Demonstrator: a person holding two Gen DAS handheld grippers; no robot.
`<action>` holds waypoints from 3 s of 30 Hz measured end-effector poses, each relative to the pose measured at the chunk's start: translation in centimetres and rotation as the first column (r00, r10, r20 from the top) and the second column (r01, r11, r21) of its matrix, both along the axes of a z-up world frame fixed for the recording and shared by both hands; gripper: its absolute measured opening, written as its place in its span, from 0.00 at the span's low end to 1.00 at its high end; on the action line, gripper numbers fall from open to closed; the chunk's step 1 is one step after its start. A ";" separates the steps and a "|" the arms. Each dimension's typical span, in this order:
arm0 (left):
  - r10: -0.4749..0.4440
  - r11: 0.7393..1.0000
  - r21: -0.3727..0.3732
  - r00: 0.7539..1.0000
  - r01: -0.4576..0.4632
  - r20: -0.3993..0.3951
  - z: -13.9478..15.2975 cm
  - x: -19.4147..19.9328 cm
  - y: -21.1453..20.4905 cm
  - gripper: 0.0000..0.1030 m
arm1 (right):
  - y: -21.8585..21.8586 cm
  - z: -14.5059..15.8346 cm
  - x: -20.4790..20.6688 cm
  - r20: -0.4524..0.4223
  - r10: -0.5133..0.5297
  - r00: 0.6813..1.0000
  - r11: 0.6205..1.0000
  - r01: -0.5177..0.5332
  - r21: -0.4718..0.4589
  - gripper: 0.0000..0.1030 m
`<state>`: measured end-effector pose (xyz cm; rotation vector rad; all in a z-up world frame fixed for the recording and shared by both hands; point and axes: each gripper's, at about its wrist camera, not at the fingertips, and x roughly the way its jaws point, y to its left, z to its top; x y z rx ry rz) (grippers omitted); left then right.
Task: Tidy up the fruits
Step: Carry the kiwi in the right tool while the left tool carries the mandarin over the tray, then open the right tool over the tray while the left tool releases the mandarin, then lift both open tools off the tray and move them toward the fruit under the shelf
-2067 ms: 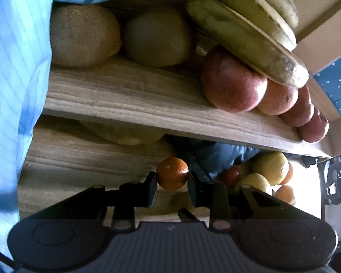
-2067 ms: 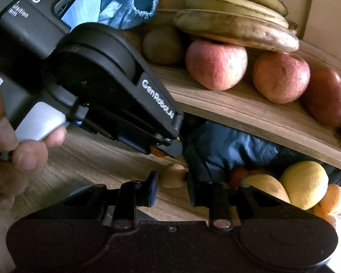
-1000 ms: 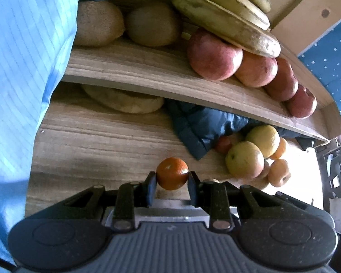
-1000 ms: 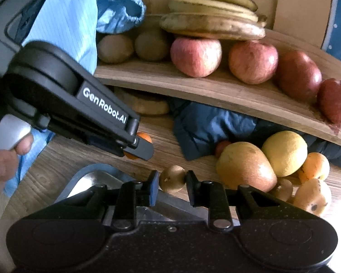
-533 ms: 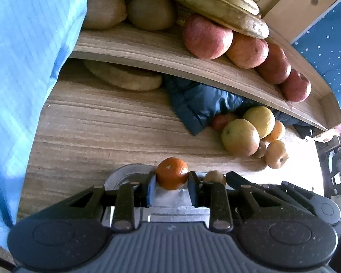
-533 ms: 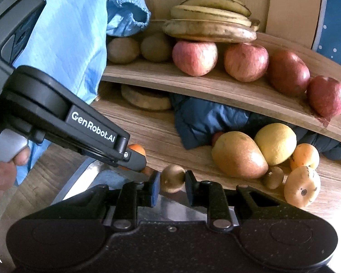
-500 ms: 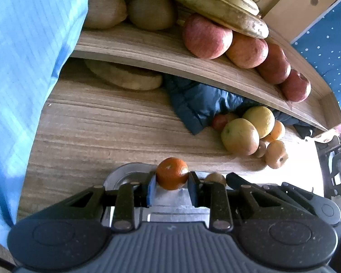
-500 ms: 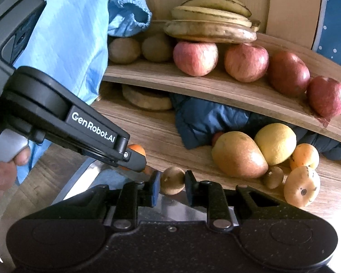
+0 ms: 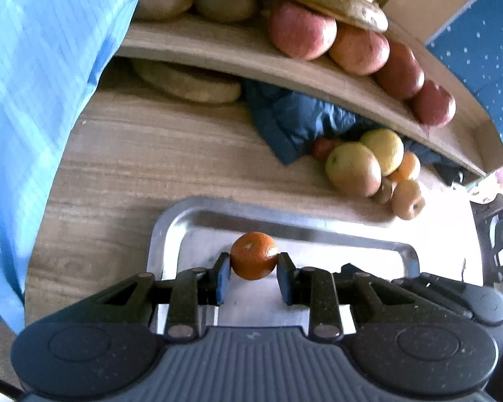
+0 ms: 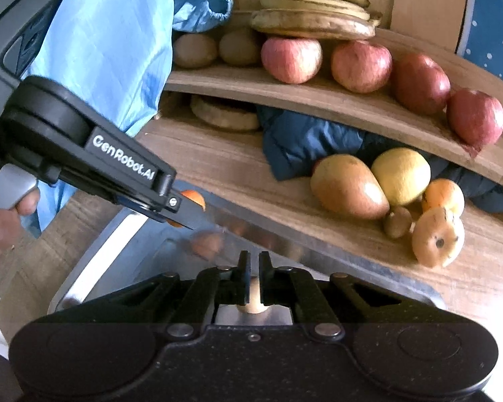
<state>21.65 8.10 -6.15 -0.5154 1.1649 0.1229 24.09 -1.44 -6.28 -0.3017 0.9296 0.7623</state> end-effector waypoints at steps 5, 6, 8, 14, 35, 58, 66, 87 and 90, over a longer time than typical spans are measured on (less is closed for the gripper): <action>-0.009 1.000 0.012 0.999 0.009 -0.035 -0.6 -1.3 -0.6 0.31 | -1.0 0.5 -1.0 -0.017 0.004 1.000 1.000 -0.004 0.006 0.15; -0.009 1.000 0.014 0.999 0.010 -0.041 -0.7 -1.5 -0.7 0.31 | -1.3 0.6 -1.1 -0.020 0.005 1.000 1.000 -0.005 0.008 0.16; -0.010 1.000 0.021 0.999 0.011 -0.053 -0.8 -1.8 -1.0 0.31 | -1.9 0.9 -1.6 -0.027 0.008 1.000 1.000 -0.008 0.010 0.19; -0.008 0.999 0.034 0.997 0.011 -0.073 -0.9 -2.9 -1.9 0.32 | -3.9 1.6 -2.9 -0.043 0.014 0.999 1.000 -0.014 0.007 0.27; 0.037 0.993 0.114 0.994 -0.026 -0.099 1.0 -5.8 -4.8 0.81 | -10.9 3.4 -4.7 -0.102 -0.025 0.994 0.998 0.030 0.047 0.89; 0.022 0.957 0.283 0.951 0.070 -0.309 1.8 -11.8 -9.6 0.99 | -14.0 3.5 -6.0 -0.164 0.128 0.978 0.991 -0.131 -0.011 0.99; 0.027 0.949 0.308 0.953 0.072 -0.303 2.2 -11.3 -10.0 0.99 | -15.1 3.1 -5.8 -0.152 0.088 0.984 0.995 -0.093 -0.027 0.99; -0.041 0.939 0.319 0.963 0.128 -0.265 2.3 -7.3 -8.1 0.99 | -13.9 3.1 -3.2 -0.111 -0.040 0.993 0.999 0.038 -0.014 0.99; -0.061 0.937 0.316 0.963 0.145 -0.263 2.3 -6.4 -7.8 0.99 | -13.6 3.0 -2.7 -0.110 -0.062 0.992 0.998 0.060 -0.019 0.99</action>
